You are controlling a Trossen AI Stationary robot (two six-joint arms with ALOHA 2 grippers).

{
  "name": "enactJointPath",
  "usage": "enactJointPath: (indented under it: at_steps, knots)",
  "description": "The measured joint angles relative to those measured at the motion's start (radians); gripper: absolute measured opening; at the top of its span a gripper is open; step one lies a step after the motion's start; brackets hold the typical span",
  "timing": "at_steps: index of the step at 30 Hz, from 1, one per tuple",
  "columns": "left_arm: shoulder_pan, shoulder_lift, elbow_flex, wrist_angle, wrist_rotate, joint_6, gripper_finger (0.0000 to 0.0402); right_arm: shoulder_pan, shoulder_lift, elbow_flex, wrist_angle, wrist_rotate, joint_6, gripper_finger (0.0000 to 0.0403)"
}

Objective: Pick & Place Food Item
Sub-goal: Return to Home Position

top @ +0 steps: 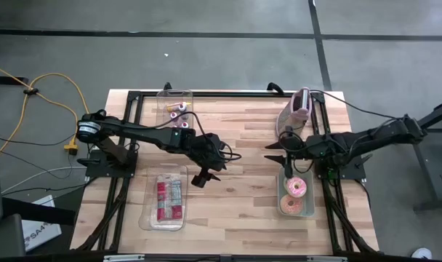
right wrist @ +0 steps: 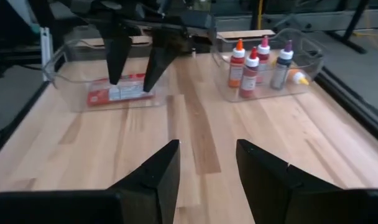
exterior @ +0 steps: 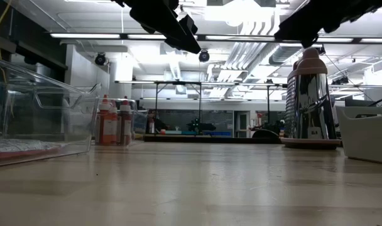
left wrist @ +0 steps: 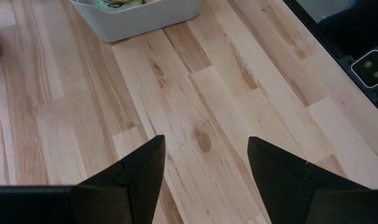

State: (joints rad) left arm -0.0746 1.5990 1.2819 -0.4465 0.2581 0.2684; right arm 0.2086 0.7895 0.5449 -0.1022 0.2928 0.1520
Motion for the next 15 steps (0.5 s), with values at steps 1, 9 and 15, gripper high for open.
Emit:
enactJointPath:
  at_steps: [1,9,15]
  knots:
    - [0.000,0.000,0.000,0.000,0.000,0.000,0.0223,-0.017,0.000,-0.011,0.021,-0.024,0.000,0.0146]
    - [0.000,0.000,0.000,0.000,0.000,0.000,0.0223,-0.168,-0.036,-0.027,0.047,-0.063,0.000,0.0146]
    - [0.000,0.000,0.000,0.000,0.000,0.000,0.0223,-0.260,-0.063,-0.027,0.056,-0.221,0.000,0.0146]
